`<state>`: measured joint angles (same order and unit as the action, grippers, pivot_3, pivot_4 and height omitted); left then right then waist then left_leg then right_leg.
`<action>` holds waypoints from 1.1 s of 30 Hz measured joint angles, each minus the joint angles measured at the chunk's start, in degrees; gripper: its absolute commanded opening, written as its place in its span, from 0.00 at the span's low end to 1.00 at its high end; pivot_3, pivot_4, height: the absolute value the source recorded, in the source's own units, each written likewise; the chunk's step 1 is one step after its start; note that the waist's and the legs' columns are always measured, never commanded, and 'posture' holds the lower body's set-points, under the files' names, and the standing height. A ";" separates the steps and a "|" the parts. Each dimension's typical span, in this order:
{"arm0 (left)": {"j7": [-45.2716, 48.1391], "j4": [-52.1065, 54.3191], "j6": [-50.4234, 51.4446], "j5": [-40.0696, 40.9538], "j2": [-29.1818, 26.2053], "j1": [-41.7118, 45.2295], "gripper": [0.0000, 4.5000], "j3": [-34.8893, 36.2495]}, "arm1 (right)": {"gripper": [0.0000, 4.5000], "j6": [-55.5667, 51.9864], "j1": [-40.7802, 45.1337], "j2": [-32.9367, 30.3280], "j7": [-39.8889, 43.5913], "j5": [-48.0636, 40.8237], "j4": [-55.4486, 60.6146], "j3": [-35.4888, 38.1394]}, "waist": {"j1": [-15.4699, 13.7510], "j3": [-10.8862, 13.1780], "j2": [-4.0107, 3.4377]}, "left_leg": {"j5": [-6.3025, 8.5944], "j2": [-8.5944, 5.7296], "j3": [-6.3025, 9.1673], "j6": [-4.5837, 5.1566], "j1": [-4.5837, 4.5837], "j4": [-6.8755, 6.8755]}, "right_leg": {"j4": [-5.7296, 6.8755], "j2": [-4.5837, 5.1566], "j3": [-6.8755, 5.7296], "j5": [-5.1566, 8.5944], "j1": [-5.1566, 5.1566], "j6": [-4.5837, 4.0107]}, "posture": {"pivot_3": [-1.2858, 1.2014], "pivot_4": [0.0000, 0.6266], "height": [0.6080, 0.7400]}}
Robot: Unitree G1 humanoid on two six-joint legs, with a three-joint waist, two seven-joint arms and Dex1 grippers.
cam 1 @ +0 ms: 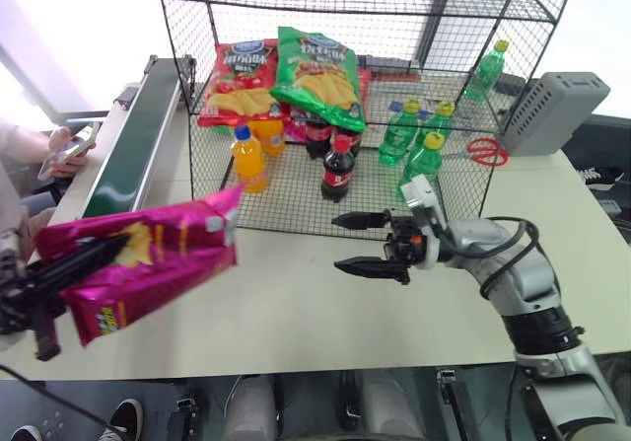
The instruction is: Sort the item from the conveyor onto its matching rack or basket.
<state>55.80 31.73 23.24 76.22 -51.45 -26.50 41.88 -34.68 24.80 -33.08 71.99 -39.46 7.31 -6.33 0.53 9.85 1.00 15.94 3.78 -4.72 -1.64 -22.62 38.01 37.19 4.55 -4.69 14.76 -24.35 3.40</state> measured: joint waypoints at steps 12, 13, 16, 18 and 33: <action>-6.19 -2.18 8.81 6.39 7.27 27.61 0.01 -19.53 | 1.00 -9.56 -2.76 -0.90 -0.95 -4.36 0.03 1.78 | 0.19 -0.02 0.04 | -0.02 -0.02 0.10 -0.01 0.01 0.03 | 0.06 -0.10 0.03 -0.04 0.03 0.05 | 0.52 0.24 1.00; -6.20 -2.46 9.58 6.76 7.46 28.97 0.01 -20.68 | 1.00 -10.10 -2.09 -0.14 -1.52 -5.17 0.08 2.21 | 0.22 -0.02 0.04 | -0.02 -0.02 0.10 -0.01 0.01 0.03 | 0.06 -0.10 0.03 -0.04 0.03 0.06 | 0.52 0.24 1.00; -5.97 -3.72 11.78 6.89 8.71 31.24 0.01 -22.79 | 1.00 -9.03 -1.06 1.19 -2.89 -5.11 0.10 3.07 | 0.07 -0.02 0.04 | -0.02 -0.03 0.11 -0.01 0.01 0.04 | 0.05 -0.10 0.03 -0.04 0.05 0.06 | 0.52 0.24 1.00; -6.29 -5.45 13.24 7.45 10.05 33.64 0.01 -23.73 | 1.00 -8.48 -0.77 2.93 -3.53 -5.26 0.13 3.18 | -0.02 -0.02 0.04 | -0.02 -0.03 0.12 -0.01 -0.01 0.04 | 0.04 -0.11 0.03 -0.04 0.05 0.06 | 0.52 0.24 1.00; -9.50 -7.89 19.04 12.62 12.34 38.08 0.01 -23.88 | 1.00 -1.28 -0.92 3.50 -4.28 0.08 -4.39 2.88 | -0.04 -0.03 0.05 | -0.04 -0.05 0.13 -0.03 -0.03 0.06 | 0.03 -0.07 0.03 -0.04 0.06 0.08 | 0.52 0.24 1.00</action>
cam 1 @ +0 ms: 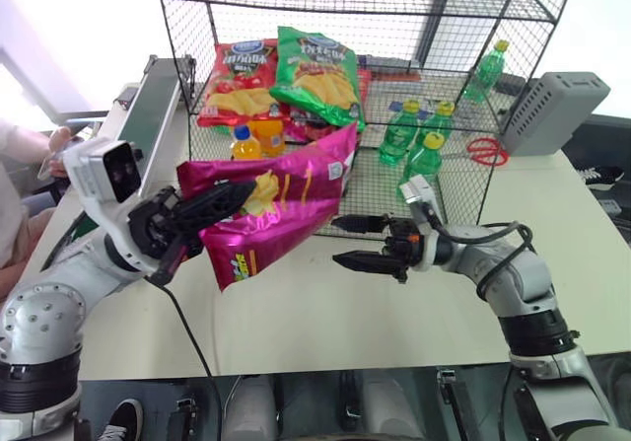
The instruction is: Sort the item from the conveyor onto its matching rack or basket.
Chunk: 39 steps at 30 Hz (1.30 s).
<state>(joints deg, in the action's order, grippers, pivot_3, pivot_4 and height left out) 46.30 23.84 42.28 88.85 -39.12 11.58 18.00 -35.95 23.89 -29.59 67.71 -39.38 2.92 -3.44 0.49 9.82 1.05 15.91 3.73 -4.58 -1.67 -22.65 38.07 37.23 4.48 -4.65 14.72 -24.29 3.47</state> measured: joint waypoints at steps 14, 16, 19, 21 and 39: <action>-3.00 1.30 1.33 4.09 0.56 3.32 0.01 0.70 | 1.00 -21.26 0.65 -1.60 -0.12 -20.02 5.45 5.21 | 0.11 0.01 0.00 | 0.00 0.00 0.04 0.00 0.01 0.00 | 0.00 -0.02 0.00 0.00 0.02 -0.01 | 0.52 0.24 1.00; -2.88 0.76 1.34 3.48 1.25 3.76 0.01 0.43 | 1.00 -22.59 1.18 -0.87 -0.75 -21.36 7.24 4.83 | 0.10 0.01 0.00 | 0.00 0.00 0.05 0.00 0.01 0.00 | 0.00 -0.03 0.00 0.00 0.02 -0.01 | 0.52 0.24 1.00; -2.83 -0.29 1.24 2.33 2.32 4.44 0.01 -0.14 | 1.00 -22.97 1.24 -0.45 -1.40 -21.63 8.47 3.66 | 0.06 0.01 0.00 | 0.00 -0.01 0.03 0.00 0.00 0.00 | -0.01 -0.01 0.00 0.00 0.02 0.00 | 0.52 0.24 1.00; -2.78 -0.94 1.15 1.23 2.82 4.45 0.01 -0.32 | 1.00 -22.75 1.18 -0.84 -1.42 -21.21 8.65 3.12 | -0.03 0.01 0.00 | 0.00 -0.02 0.03 0.00 -0.01 0.01 | -0.02 -0.01 0.00 0.00 0.02 0.00 | 0.52 0.24 1.00; 1.59 -3.24 0.67 -8.21 4.53 3.78 0.00 -0.24 | 0.06 -19.85 0.43 -1.39 -1.17 -17.19 8.73 1.59 | 0.07 0.01 0.00 | 0.00 -0.01 0.04 0.00 -0.01 0.00 | -0.02 -0.02 -0.01 0.00 0.01 0.00 | 0.52 0.24 1.00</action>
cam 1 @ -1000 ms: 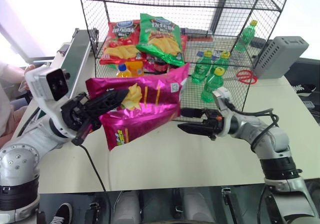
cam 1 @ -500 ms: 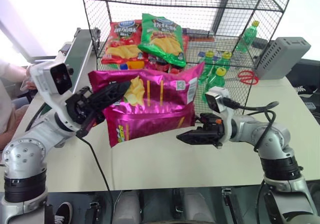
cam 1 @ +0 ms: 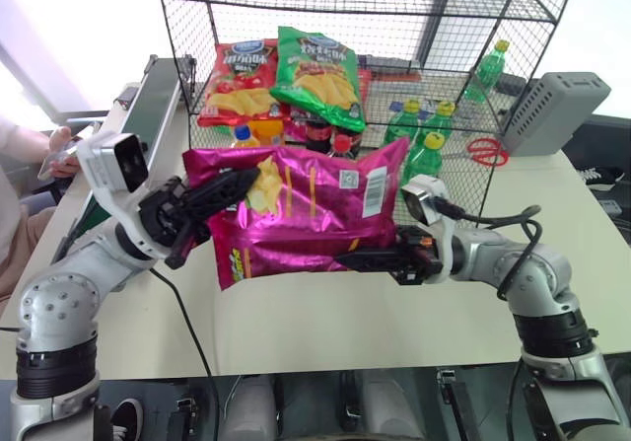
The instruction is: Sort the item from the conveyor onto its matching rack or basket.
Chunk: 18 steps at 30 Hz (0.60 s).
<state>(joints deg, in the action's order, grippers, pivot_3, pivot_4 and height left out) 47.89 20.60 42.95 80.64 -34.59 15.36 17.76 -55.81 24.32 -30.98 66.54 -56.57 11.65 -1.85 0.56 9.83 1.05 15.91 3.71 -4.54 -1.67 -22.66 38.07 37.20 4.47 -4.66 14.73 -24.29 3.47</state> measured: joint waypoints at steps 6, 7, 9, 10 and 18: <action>1.34 -0.89 -1.23 -3.90 -0.68 -1.54 0.39 1.36 | 0.06 3.04 -0.60 -1.05 0.61 3.26 -0.74 -0.16 | 0.06 0.00 0.00 | 0.00 0.00 -0.01 0.00 0.00 -0.01 | -0.01 0.00 0.00 0.00 -0.01 0.00 | 0.52 0.24 1.00; 1.64 -1.00 -1.30 -4.19 -0.90 -2.12 0.50 1.67 | 0.06 3.80 -0.92 -1.43 0.60 3.99 -0.78 -0.12 | 0.03 0.00 0.00 | 0.00 0.00 0.00 0.00 -0.01 -0.01 | -0.01 0.00 0.00 0.01 -0.01 0.00 | 0.52 0.24 1.00; 2.47 -1.31 -2.27 -5.91 -1.32 -3.85 0.72 2.42 | 0.06 4.98 -1.61 -2.06 0.23 4.69 -0.79 0.75 | 0.01 0.00 0.00 | 0.00 0.00 -0.01 0.00 -0.01 -0.01 | -0.02 0.00 0.00 0.01 -0.02 0.00 | 0.52 0.24 1.00; 3.09 -1.49 -3.16 -7.62 -1.33 -4.65 0.81 2.76 | 0.06 5.58 -2.50 -3.03 0.11 4.78 -0.44 1.71 | -0.01 0.00 0.00 | 0.00 0.00 -0.01 0.00 -0.03 -0.01 | -0.03 0.01 0.00 0.01 -0.03 0.00 | 0.52 0.24 1.00; 7.92 -3.64 -13.98 -21.71 -1.02 -7.72 0.93 3.63 | 0.06 15.31 -8.03 -7.38 -6.07 5.96 6.46 18.01 | -1.18 0.02 -0.01 | 0.00 0.00 -0.04 0.00 -0.14 0.00 | -0.13 0.01 -0.02 0.01 -0.11 -0.02 | 0.52 0.24 1.00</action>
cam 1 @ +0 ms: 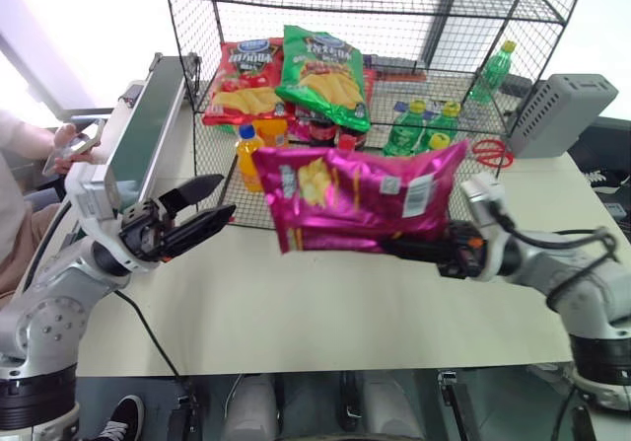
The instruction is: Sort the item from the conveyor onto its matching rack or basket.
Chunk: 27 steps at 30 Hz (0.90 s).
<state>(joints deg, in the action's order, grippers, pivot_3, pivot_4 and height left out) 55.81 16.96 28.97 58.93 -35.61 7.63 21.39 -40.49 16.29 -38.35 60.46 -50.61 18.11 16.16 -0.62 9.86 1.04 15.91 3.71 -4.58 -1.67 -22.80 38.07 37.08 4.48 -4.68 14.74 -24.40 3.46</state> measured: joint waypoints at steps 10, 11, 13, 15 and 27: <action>1.56 -5.17 -5.23 -8.41 3.84 6.70 0.93 -5.68 | 0.06 34.91 2.77 0.36 -11.19 24.85 -7.96 7.05 | -0.08 0.00 0.00 | -0.01 0.00 -0.03 0.00 -0.04 0.00 | 0.01 0.00 -0.01 -0.01 -0.02 0.05 | 0.52 0.24 1.00; 1.61 -5.27 -5.53 -8.86 4.10 7.46 0.93 -6.60 | 0.06 38.93 2.77 0.09 -12.26 28.36 -9.21 6.50 | -0.03 0.00 -0.01 | -0.01 0.00 -0.04 0.00 -0.04 0.00 | 0.02 0.00 0.00 -0.01 -0.02 0.05 | 0.52 0.24 1.00; 1.86 -5.27 -5.53 -8.96 4.35 8.28 0.93 -7.30 | 0.06 44.92 2.78 -1.10 -14.22 33.82 -12.20 6.07 | 0.05 0.00 -0.01 | -0.01 0.00 -0.06 0.00 -0.04 0.00 | 0.01 0.01 0.00 -0.02 -0.02 0.05 | 0.52 0.24 1.00; 1.93 -5.32 -5.51 -8.96 4.35 8.39 0.93 -7.31 | 0.05 50.99 3.23 -2.54 -17.03 39.53 -15.87 5.59 | 0.18 0.01 -0.01 | -0.01 0.00 -0.07 0.00 -0.02 0.00 | 0.02 0.01 0.00 -0.01 -0.02 0.05 | 0.52 0.24 1.00; 1.12 -4.12 -5.63 -11.00 6.45 8.54 0.93 -9.94 | 0.05 61.34 11.52 -9.43 -32.98 67.23 -28.87 -6.03 | 0.72 0.02 -0.04 | -0.06 0.02 -0.08 -0.08 0.00 0.01 | 0.05 0.02 0.02 -0.01 -0.02 0.05 | 0.52 0.24 1.00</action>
<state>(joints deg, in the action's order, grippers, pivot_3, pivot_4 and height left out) 56.92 12.84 23.34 47.93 -29.16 16.18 11.45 20.85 27.81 -47.78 27.49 16.62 -10.76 10.13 0.10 9.88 1.00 15.85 3.73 -4.66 -1.75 -22.81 38.08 37.12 4.50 -4.66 14.73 -24.42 3.51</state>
